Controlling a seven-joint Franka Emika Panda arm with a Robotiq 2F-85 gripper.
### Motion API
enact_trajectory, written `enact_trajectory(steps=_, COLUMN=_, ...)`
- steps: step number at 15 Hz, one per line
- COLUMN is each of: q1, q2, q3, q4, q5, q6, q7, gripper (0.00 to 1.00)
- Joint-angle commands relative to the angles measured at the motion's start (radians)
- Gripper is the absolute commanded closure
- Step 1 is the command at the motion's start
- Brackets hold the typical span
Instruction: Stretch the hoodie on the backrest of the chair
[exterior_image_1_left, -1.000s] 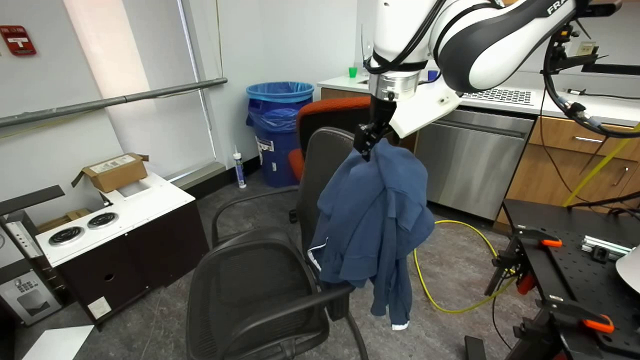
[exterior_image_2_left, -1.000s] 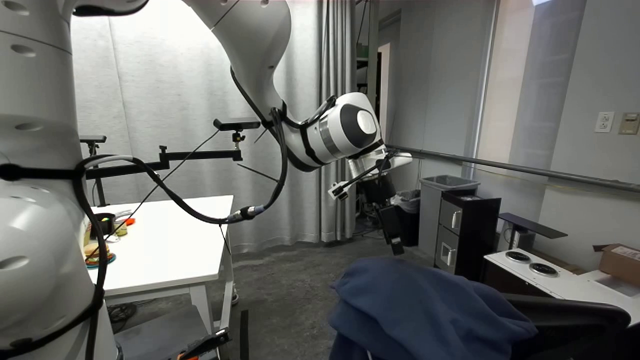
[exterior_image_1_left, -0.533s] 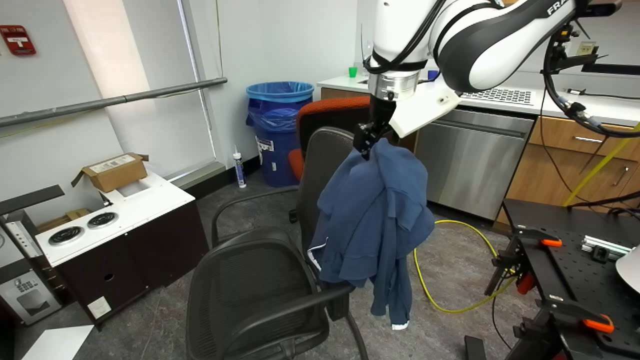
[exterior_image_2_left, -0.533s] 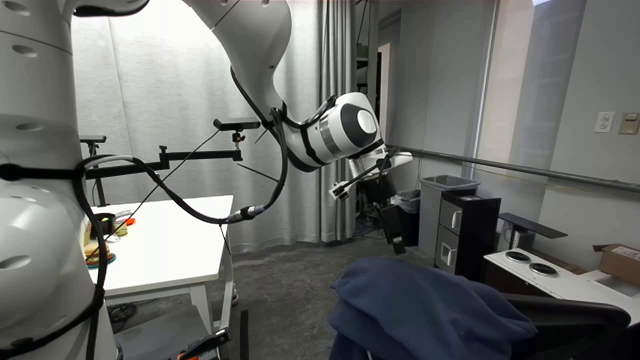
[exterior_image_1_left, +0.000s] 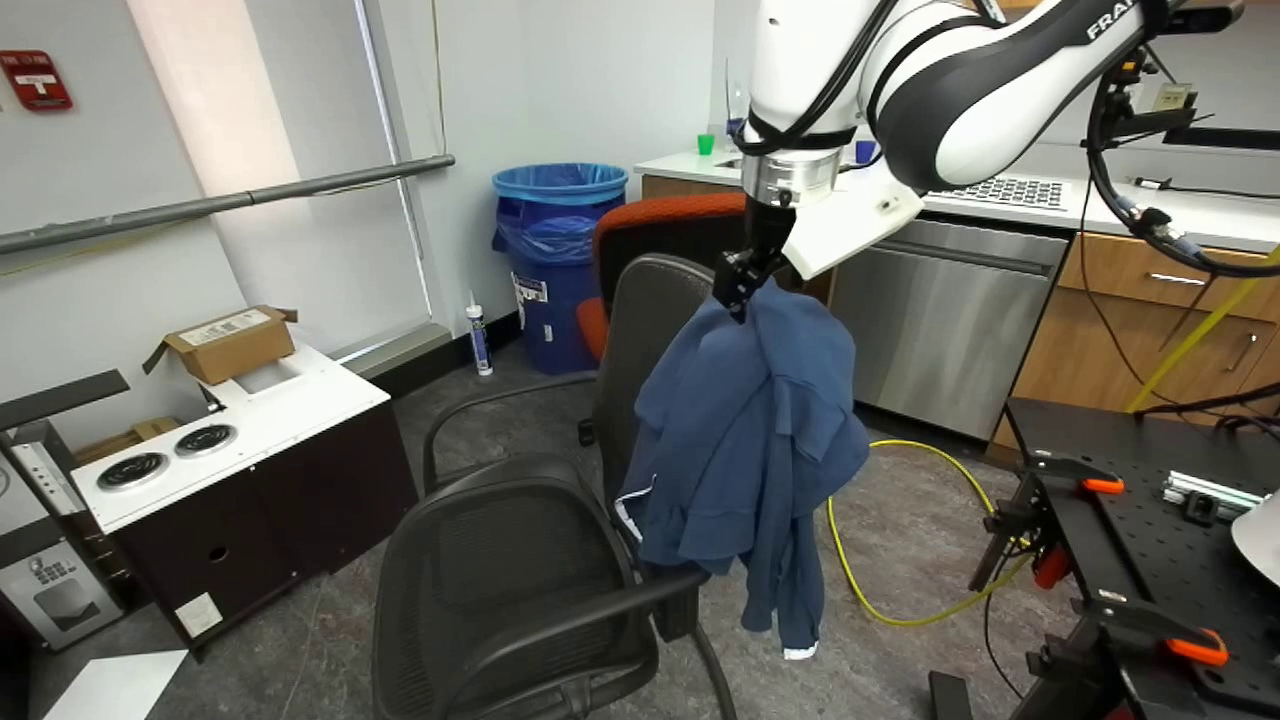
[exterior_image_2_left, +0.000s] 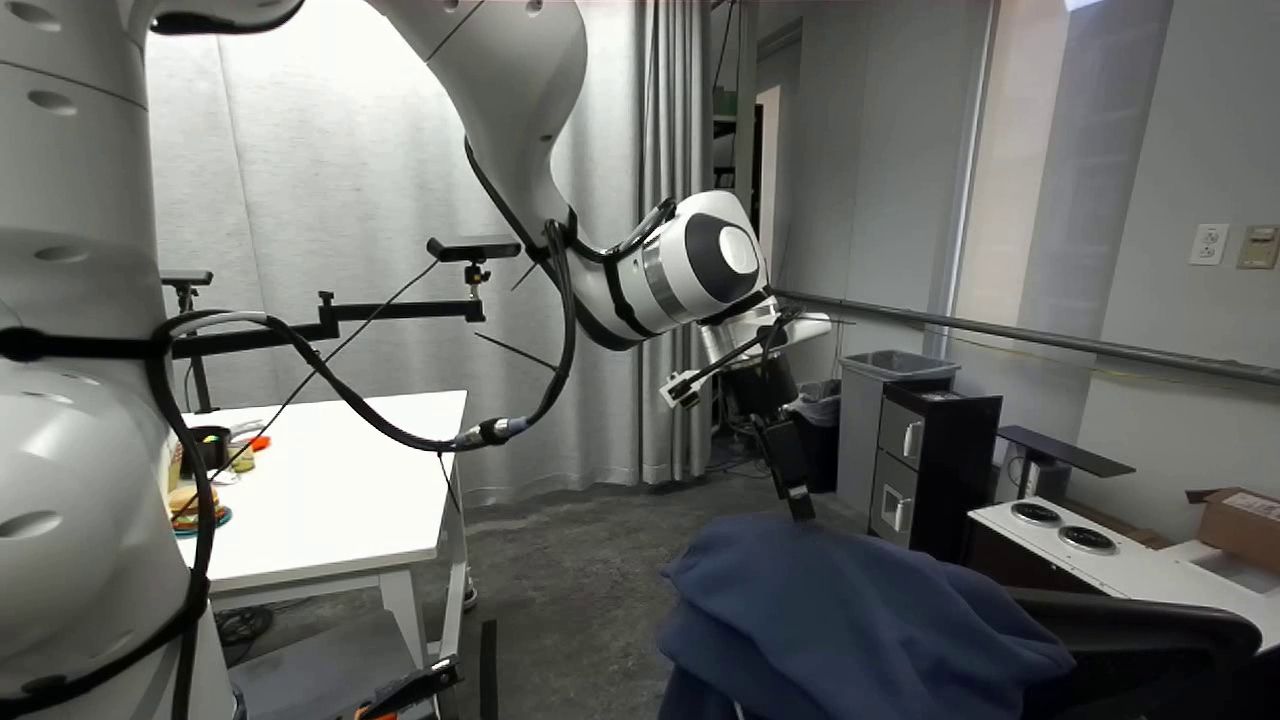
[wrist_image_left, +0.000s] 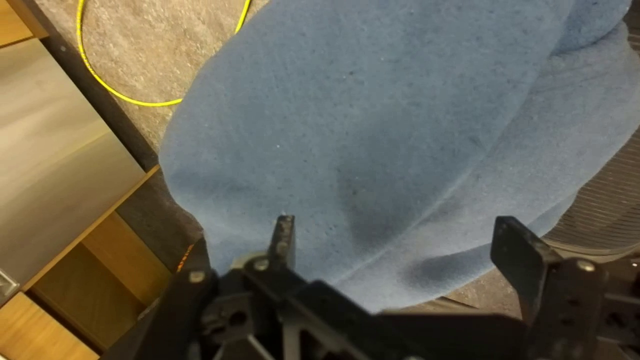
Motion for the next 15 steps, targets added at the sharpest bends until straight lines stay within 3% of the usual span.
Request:
enact_trajectory(steps=1, q1=-0.013, q2=0.015, q3=-0.045, q4=-0.019, q5=0.014, q6=0.013, q7=-0.02, gripper=0.0)
enact_trajectory(steps=6, q1=-0.023, q2=0.04, q3=-0.084, q4=-0.027, q5=0.023, q6=0.007, q7=-0.047, gripper=0.03)
enact_trajectory(steps=7, q1=-0.022, q2=0.04, q3=-0.088, q4=-0.027, q5=0.026, q6=0.007, q7=-0.047, gripper=0.27)
enact_trajectory(steps=9, q1=-0.02, q2=0.038, q3=-0.089, q4=-0.027, q5=0.031, q6=0.002, q7=-0.049, gripper=0.32)
enact_trajectory(steps=15, q1=-0.004, q2=0.037, q3=-0.082, q4=-0.017, q5=0.02, q6=-0.025, q7=-0.036, gripper=0.79)
